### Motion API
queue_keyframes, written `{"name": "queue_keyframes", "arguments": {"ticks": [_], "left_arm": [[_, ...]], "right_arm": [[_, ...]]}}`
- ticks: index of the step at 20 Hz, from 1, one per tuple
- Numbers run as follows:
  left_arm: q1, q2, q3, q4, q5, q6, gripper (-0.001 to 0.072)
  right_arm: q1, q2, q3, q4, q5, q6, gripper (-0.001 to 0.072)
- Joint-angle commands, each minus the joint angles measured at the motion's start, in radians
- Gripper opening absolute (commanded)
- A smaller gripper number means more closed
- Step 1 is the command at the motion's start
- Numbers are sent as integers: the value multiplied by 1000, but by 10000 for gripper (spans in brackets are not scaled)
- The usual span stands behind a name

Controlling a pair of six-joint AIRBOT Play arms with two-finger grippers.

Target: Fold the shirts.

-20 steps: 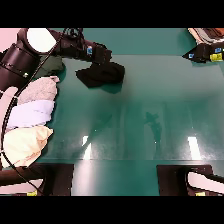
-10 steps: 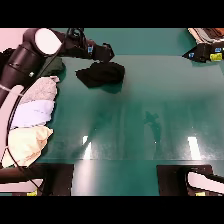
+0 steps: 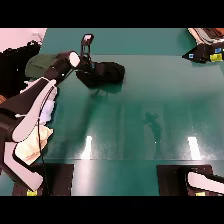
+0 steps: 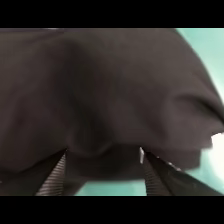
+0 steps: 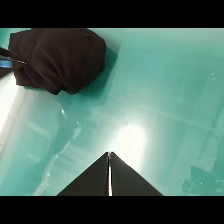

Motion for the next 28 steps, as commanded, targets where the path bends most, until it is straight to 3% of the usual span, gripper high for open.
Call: {"name": "queue_keyframes", "arguments": {"ticks": [1, 3, 4, 6, 7, 11, 14, 18, 21, 24, 28], "left_arm": [[11, -60, 0, -85, 102, 46, 551], [11, -60, 0, -85, 120, 46, 550], [11, -60, 0, -85, 121, 46, 477], [11, -60, 4, -85, 126, 45, 88], [11, -59, 19, -84, 116, 47, 23], [12, 1, 225, -66, -61, 140, 21], [9, 158, 390, -61, -134, 156, 21], [-68, 449, 397, -70, -166, 223, 21], [-184, 560, 397, -20, -251, 235, 21], [-270, 566, 318, 13, -367, 187, 21], [-296, 539, 6, -9, -411, 153, 23]], "right_arm": [[0, 0, 1, 0, 0, 0, 15], [0, 0, 1, 0, 0, 0, 15], [0, 0, 1, 0, 0, 0, 16], [0, 0, 1, 0, 1, 0, 16], [0, 0, 1, 0, 1, 0, 16], [-7, 31, 2, 0, -18, 0, 16], [-19, 96, 51, -1, -46, 0, 15], [-47, 153, 211, -9, -54, 0, 15], [-80, 177, 301, -8, -52, 0, 16], [-92, 205, 304, -8, -52, 0, 16], [-92, 250, 201, -8, -52, 0, 15]]}}
